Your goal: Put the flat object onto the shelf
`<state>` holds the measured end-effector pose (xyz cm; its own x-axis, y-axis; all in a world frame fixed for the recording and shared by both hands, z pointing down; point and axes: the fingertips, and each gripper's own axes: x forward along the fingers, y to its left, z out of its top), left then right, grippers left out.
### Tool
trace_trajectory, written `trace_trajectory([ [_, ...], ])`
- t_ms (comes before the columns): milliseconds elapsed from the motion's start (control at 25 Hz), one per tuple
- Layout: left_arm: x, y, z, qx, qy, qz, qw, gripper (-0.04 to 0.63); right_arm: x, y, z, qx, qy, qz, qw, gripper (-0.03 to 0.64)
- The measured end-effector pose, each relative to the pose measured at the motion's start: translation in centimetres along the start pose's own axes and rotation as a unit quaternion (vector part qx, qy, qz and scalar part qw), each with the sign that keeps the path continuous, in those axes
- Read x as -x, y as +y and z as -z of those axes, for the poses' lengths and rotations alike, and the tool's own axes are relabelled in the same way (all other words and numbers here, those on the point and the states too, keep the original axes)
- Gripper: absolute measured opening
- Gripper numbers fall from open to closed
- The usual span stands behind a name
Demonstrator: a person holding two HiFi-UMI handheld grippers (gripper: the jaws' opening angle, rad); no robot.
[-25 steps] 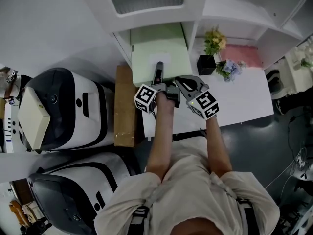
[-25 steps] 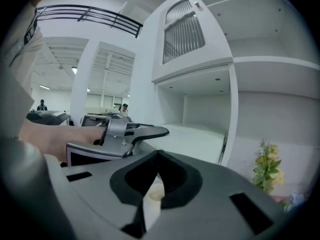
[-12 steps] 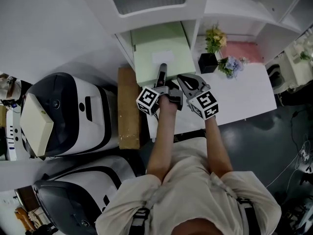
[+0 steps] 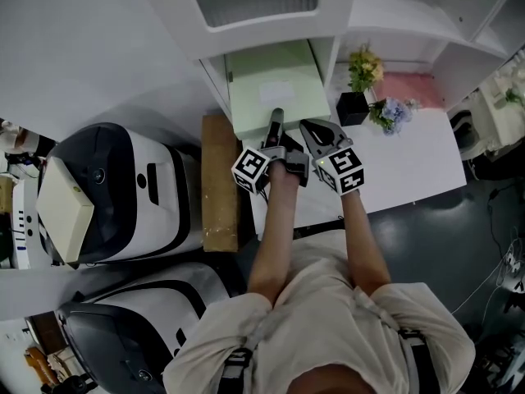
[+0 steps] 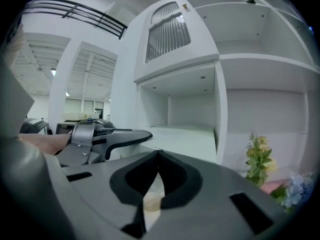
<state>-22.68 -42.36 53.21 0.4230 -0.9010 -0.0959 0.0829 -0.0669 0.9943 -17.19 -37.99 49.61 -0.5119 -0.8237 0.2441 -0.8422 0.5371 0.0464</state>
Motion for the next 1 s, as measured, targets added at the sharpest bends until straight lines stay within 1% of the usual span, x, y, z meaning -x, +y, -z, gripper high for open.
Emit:
trace_trajectory([
  [160, 0.3, 0.1, 0.1, 0.002, 0.015, -0.001, 0.9999, 0.275, -0.6, -0.7, -0.1, -0.014, 0.000, 0.011, 1.000, 0.067],
  [400, 1.2, 0.3, -0.1, -0.009, 0.043, 0.000, 0.9990, 0.270, -1.8, -1.4, -0.4, -0.024, 0.003, 0.036, 0.999, 0.067],
  [560, 2.1, 0.1, -0.9, -0.020, 0.038, 0.003, 0.9991, 0.268, -2.2, -2.1, -0.5, -0.036, 0.004, 0.053, 0.998, 0.067],
  [840, 4.3, -0.1, -3.2, -0.067, 0.013, -0.004, 0.9977, 0.262, -2.3, -2.8, -0.3, -0.065, -0.004, 0.073, 0.995, 0.067],
  [1000, 5.7, 0.0, -3.5, -0.078, 0.008, -0.007, 0.9969, 0.258, -2.1, -2.5, -0.3, -0.071, -0.010, 0.078, 0.994, 0.069],
])
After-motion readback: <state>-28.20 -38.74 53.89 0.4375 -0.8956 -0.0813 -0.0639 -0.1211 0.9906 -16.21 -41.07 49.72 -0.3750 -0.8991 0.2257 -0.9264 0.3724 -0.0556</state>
